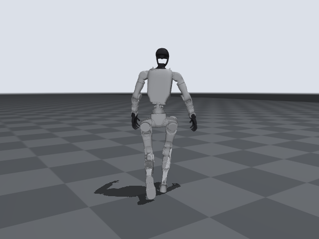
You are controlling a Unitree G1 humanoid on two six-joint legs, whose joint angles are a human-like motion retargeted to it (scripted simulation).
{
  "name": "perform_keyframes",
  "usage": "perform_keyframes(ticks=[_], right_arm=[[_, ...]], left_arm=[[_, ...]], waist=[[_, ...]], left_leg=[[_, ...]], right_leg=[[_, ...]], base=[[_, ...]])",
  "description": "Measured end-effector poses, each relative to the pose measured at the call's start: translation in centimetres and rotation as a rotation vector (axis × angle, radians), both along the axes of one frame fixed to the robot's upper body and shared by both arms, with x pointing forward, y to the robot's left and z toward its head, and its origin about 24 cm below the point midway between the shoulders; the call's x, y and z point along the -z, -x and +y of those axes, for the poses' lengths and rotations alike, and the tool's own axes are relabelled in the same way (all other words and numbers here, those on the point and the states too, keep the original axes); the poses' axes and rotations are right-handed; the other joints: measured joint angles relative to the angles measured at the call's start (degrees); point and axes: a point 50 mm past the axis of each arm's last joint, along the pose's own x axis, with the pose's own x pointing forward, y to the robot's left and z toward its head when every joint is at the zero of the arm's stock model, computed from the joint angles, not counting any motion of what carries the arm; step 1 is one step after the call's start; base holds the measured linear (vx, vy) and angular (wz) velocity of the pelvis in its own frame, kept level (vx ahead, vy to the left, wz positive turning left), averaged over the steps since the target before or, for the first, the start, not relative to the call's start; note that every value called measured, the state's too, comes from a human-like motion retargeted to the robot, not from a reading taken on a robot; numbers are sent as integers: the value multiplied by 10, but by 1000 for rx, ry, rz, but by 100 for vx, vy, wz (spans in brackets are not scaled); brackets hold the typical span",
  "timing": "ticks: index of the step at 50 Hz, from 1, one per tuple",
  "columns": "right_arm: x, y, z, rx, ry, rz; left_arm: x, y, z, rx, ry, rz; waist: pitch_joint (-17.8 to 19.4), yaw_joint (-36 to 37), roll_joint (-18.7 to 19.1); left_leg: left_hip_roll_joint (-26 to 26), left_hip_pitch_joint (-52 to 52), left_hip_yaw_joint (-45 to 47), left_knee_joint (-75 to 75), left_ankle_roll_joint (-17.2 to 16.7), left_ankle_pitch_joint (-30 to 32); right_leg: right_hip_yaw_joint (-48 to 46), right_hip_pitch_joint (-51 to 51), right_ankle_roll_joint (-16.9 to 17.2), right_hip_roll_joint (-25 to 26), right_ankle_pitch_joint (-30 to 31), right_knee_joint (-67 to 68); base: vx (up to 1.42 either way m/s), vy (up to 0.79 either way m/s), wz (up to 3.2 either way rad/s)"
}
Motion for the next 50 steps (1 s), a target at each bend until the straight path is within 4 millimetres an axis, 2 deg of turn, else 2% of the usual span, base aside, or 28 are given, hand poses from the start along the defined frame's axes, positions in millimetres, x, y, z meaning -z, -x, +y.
perform_keyframes(ticks=[2,3,9,12,15,18,22,26,30,37,43,50], right_arm=[[-1,-1,-2,-6,9,7],[-1,-1,-3,-10,14,12],[-6,-6,-6,-30,30,16],[-8,-8,-5,-48,33,6],[-10,-11,-2,-74,35,-7],[-12,-15,3,-107,35,-16],[-13,-20,12,-161,35,-24],[-15,-26,20,-222,35,-30],[-19,-34,27,-279,43,-44],[-28,-47,32,-314,65,-91],[-33,-53,32,-289,76,-139],[-28,-44,22,-187,83,-155]], left_arm=[[2,4,1,9,2,22],[4,6,1,12,3,34],[10,19,9,4,3,101],[13,28,16,-16,-5,129],[16,38,22,-34,-19,155],[18,48,29,-46,-43,181],[19,58,37,-59,-72,206],[19,64,44,-77,-94,220],[17,65,52,-96,-122,218],[7,54,66,-144,-170,164],[-3,43,76,-180,-204,104],[-15,29,83,-202,-246,30]], waist=[[-3,10,1],[-3,15,0],[-2,51,-16],[-4,67,-33],[-8,78,-56],[-14,81,-85],[-21,80,-120],[-21,80,-138],[-18,81,-144],[-11,79,-144],[-14,70,-148],[-23,53,-162]], left_leg=[[23,-23,-4,31,5,-17],[39,-35,-2,48,18,-37],[119,-124,19,85,123,-216],[114,-168,25,37,148,-291],[77,-205,23,-53,153,-327],[11,-230,4,-163,145,-315],[-74,-244,-31,-265,133,-261],[-118,-243,-44,-280,139,-236],[-133,-236,-38,-262,164,-263],[-136,-209,-13,-260,190,-295],[-138,-198,2,-279,193,-291],[-150,-203,-1,-306,183,-258]], right_leg=[[1,4,-2,11,-2,0],[2,8,-2,15,-3,0],[22,50,10,25,-4,-20],[43,71,22,17,-1,-26],[66,87,36,-2,1,-22],[89,95,53,-31,0,-10],[121,99,76,-65,-8,22],[153,105,97,-80,-14,70],[174,112,115,-87,-18,115],[179,122,129,-114,25,163],[176,132,130,-129,50,182],[203,158,142,-97,54,167]], base=[[17,-1,-21],[19,1,-19],[24,6,-20],[29,11,-28],[30,12,-24],[30,13,-15],[28,14,-16],[27,15,-33],[23,16,-45],[13,13,-44],[2,5,-18],[-6,-2,9]])
